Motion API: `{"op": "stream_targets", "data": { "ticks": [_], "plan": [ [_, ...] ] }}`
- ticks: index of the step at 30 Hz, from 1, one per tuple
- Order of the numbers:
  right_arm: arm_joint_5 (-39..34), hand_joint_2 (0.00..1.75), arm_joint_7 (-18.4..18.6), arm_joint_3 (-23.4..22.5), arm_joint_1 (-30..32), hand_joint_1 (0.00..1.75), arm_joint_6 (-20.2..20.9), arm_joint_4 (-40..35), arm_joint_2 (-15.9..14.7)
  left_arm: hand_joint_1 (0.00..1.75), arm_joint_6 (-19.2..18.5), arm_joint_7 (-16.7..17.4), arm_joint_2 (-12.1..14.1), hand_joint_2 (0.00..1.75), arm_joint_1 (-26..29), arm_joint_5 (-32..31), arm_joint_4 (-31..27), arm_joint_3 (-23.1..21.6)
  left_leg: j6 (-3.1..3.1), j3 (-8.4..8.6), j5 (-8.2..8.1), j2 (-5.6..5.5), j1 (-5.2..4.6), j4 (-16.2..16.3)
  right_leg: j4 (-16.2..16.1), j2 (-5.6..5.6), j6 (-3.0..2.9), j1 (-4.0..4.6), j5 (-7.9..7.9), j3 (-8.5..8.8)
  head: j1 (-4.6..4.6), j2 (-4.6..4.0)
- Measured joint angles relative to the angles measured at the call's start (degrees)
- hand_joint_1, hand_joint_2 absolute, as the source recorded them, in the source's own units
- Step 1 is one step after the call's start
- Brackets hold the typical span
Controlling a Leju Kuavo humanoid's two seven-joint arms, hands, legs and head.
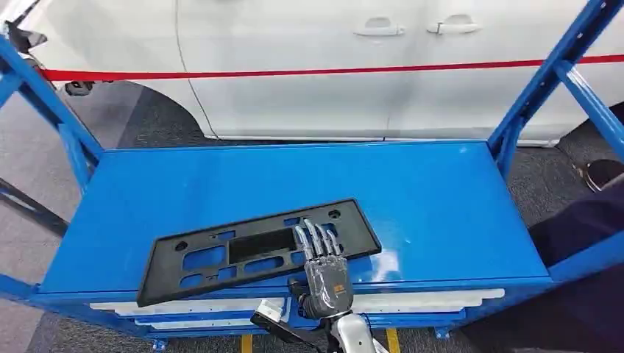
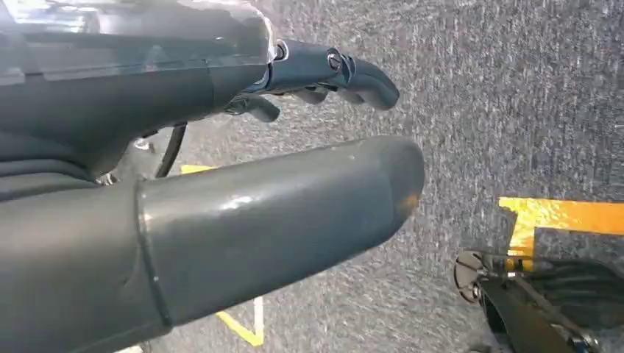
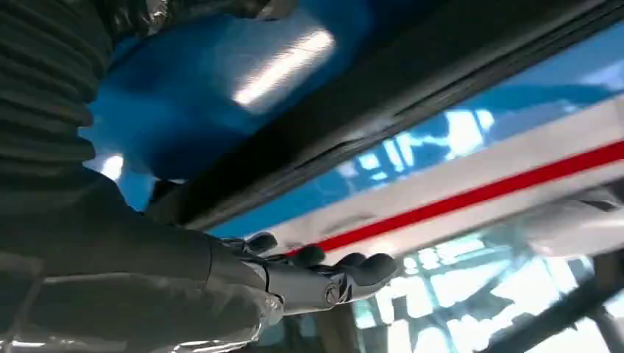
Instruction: Take the parts from the cabinet and place them on the table.
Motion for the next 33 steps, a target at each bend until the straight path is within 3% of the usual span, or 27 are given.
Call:
{"op": "stream_targets", "data": {
  "ticks": [2, 3, 6, 7, 8, 10, 12, 13, 14, 17, 18, 19, 20, 22, 23, 24, 25, 26, 28, 29, 33],
  "plan": [
    [0.02, 1.75, 4.44, 3.68, -1.96, 0.0, 0.0, 0.77, -1.07, 0.0, 0.0, 0.0, 0.09, 0.0, -0.1, -0.28, 0.0, 0.0, -0.77, 0.16, -0.41, 0.09, 0.21, 0.01, -0.79, 0.0, -0.92, -0.38, 0.4, 0.44, -0.04, 0.0],
    [0.02, 1.75, 6.65, 5.93, -2.94, 0.0, 0.0, 1.33, -1.68, 0.0, -0.07, 0.0, 0.07, 0.0, -0.07, -0.44, 0.0, -0.02, -0.93, -0.13, -1.41, 0.14, 0.32, 1.25, -1.05, -0.1, -1.29, -0.39, 0.45, 0.75, -0.04, 0.0],
    [0.02, 1.75, 8.8, 9.78, -4.69, 0.0, 0.0, 2.4, -2.82, 0.0, -0.22, 0.0, 0.2, 0.0, -0.03, -0.68, 0.0, -0.02, -1.39, -5.56, -7.44, 0.16, 0.36, 13.21, -1.09, -0.4, -1.69, -0.25, 0.44, 0.76, -0.07, 0.0],
    [0.02, 1.75, 9.11, 10.6, -5.06, 0.0, 0.0, 2.62, -3.08, 0.0, -0.22, 0.0, 0.26, 0.0, 0.07, -0.68, 0.0, 0.0, -1.48, -7.37, -8.53, 0.16, 0.36, 17.12, -1.08, -0.4, -1.74, -0.16, 0.41, 0.79, -0.07, 0.0],
    [0.02, 1.75, 9.13, 11.38, -5.37, 0.0, 0.0, 2.88, -3.34, 0.0, -0.22, 0.02, 0.31, 0.0, 0.24, -0.68, 0.0, -0.02, -1.48, -7.79, -8.03, 0.16, 0.38, 17.98, -1.07, -0.35, -1.75, -0.13, 0.4, 0.92, -0.07, 0.0],
    [0.02, 1.75, 9.13, 12.15, -5.66, 0.0, 0.0, 3.04, -3.56, 0.0, -0.22, 0.02, 0.35, 0.0, 0.33, -0.68, 0.0, -0.02, -1.36, -6.64, -5.88, 0.16, 0.38, 15.42, -1.07, -0.26, -1.78, -0.13, 0.35, 1.09, -0.07, 0.0],
    [0.02, 1.75, 9.13, 13.13, -6.09, 0.0, 0.0, 3.26, -3.87, 0.0, -0.24, 0.02, 0.39, 0.0, 0.24, -0.68, 0.0, -0.02, -1.03, -1.93, -0.79, 0.19, 0.39, 5.67, -1.06, -0.13, -1.61, -0.13, 0.22, 1.45, -0.07, 0.0],
    [0.02, 1.75, 9.39, 13.63, -6.27, 0.0, 0.0, 3.36, -3.98, 0.0, -0.24, 0.02, 0.42, 0.0, 0.22, -0.7, 0.0, -0.02, -0.74, 0.12, 0.46, 0.23, 0.39, 1.22, -1.04, -0.1, -1.4, -0.09, 0.1, 1.52, -0.04, 0.0],
    [0.02, 1.75, 10.32, 14.11, -6.57, 0.0, 0.0, 3.47, -4.13, 0.0, -0.26, 0.02, 0.44, 0.0, 0.17, -0.81, 0.0, -0.02, -0.55, 0.67, -0.35, 0.2, 0.07, -0.2, -0.73, -0.04, -1.1, 0.43, -0.06, 1.34, -0.06, 0.0],
    [0.02, 1.75, 13.52, 17.51, -8.79, 0.0, 0.0, 4.13, -4.68, 0.0, -0.61, 0.07, 0.48, 0.0, -0.01, -1.57, 0.0, -0.04, 0.07, 0.46, -0.04, 0.14, -0.07, -0.09, -1.31, 0.21, -0.17, 0.23, 0.49, 1.23, -0.04, 0.0],
    [0.02, 1.75, 13.41, 18.23, -9.37, 0.0, 0.0, 4.28, -4.79, 0.0, -0.79, 0.07, 0.48, 0.0, -0.03, -1.92, 0.0, -0.09, 0.64, 0.57, 0.36, 0.15, 0.39, -0.74, -1.27, 0.19, 0.2, 0.53, 0.43, 1.32, -0.04, 0.0],
    [0.02, 1.75, 13.15, 18.81, -9.86, 0.0, 0.0, 4.59, -4.94, 0.0, -0.9, 0.07, 0.46, 0.0, -0.06, -2.1, 0.0, -0.13, 1.02, 0.72, 0.71, 0.34, 0.53, -1.05, -0.47, 0.13, 0.37, 0.22, -0.3, 1.16, -0.07, 0.0],
    [0.0, 1.75, 12.93, 19.1, -10.48, 0.0, 0.0, 4.81, -4.94, 0.0, -1.05, 0.07, 0.46, 0.0, -0.1, -2.38, 0.0, -0.2, 1.43, 0.62, 0.88, 0.33, 0.57, -1.22, 1.69, -0.06, 0.5, 0.31, -2.09, -0.01, 0.0, 0.0],
    [0.0, 1.75, 12.34, 19.9, -12.11, 0.0, 0.0, 5.63, -4.89, 0.0, -1.46, 0.0, 0.48, 0.0, -0.11, -2.97, 0.0, -0.24, 1.62, 0.26, 1.01, 0.34, 0.5, -1.18, 10.9, -0.06, 0.81, 0.18, -6.84, -4.44, -0.04, 0.0],
    [0.0, 1.75, 11.92, 20.15, -12.71, 0.0, 0.0, 6.1, -4.89, 0.0, -1.6, 0.0, 0.48, 0.0, -0.09, -3.17, 0.0, -0.24, 1.65, 0.16, 1.03, 0.34, 0.46, -1.15, 14.75, -0.06, 0.93, 0.11, -8.01, -6.31, -0.02, 0.0],
    [0.0, 1.75, 11.81, 20.37, -13.22, 0.0, 0.0, 6.65, -4.89, 0.0, -1.73, 0.0, 0.5, 0.0, -0.09, -3.37, 0.0, -0.26, 1.65, 0.13, 1.04, 0.32, 0.46, -1.1, 16.23, -0.07, 0.96, 0.03, -7.79, -7.05, -0.04, 0.0],
    [0.0, 1.75, 11.67, 20.56, -13.68, 0.0, 0.0, 7.14, -4.85, 0.0, -1.86, 0.0, 0.5, 0.0, -0.09, -3.61, 0.0, -0.26, 1.64, 0.14, 1.03, 0.27, 0.46, -0.99, 15.21, -0.07, 0.96, -0.06, -6.44, -6.59, -0.02, 0.0],
    [0.0, 1.75, 11.44, 20.67, -14.07, 0.0, 0.0, 7.37, -4.83, 0.0, -1.9, 0.02, 0.5, 0.0, -0.09, -3.74, 0.0, -0.28, 1.58, 0.16, 0.98, 0.2, 0.46, -0.84, 12.22, -0.09, 0.89, -0.09, -4.29, -5.15, -0.04, 0.0],
    [0.0, 1.75, 10.96, 20.69, -14.86, 0.0, 0.0, 7.87, -4.55, 0.0, -2.08, 0.02, 0.5, 0.0, -0.12, -3.85, 0.0, -0.31, 1.22, 0.19, 0.73, 0.05, 0.47, -0.42, 2.25, -0.09, 0.41, -0.08, 0.87, -0.35, -0.02, 0.0],
    [0.0, 1.75, 10.92, 20.72, -15.51, 0.0, 0.0, 8.33, -4.28, 0.0, -2.19, 0.09, 0.48, 0.0, -0.14, -3.96, 0.0, -0.31, 0.87, -0.04, 0.54, 0.05, 0.07, -0.13, -0.24, -0.05, 0.12, 0.24, 0.38, 0.66, -0.04, 0.0],
    [-0.02, 1.75, 11.47, 21.52, -17.58, 0.0, 0.0, 10.44, -3.78, 0.0, -2.49, 0.57, 0.5, 0.0, -0.26, -4.39, 0.0, -0.33, -0.42, -0.31, 0.87, 0.05, 0.23, -0.26, -0.77, 0.06, -0.92, 0.42, 0.76, 0.22, -0.02, 0.0]
  ]
}}
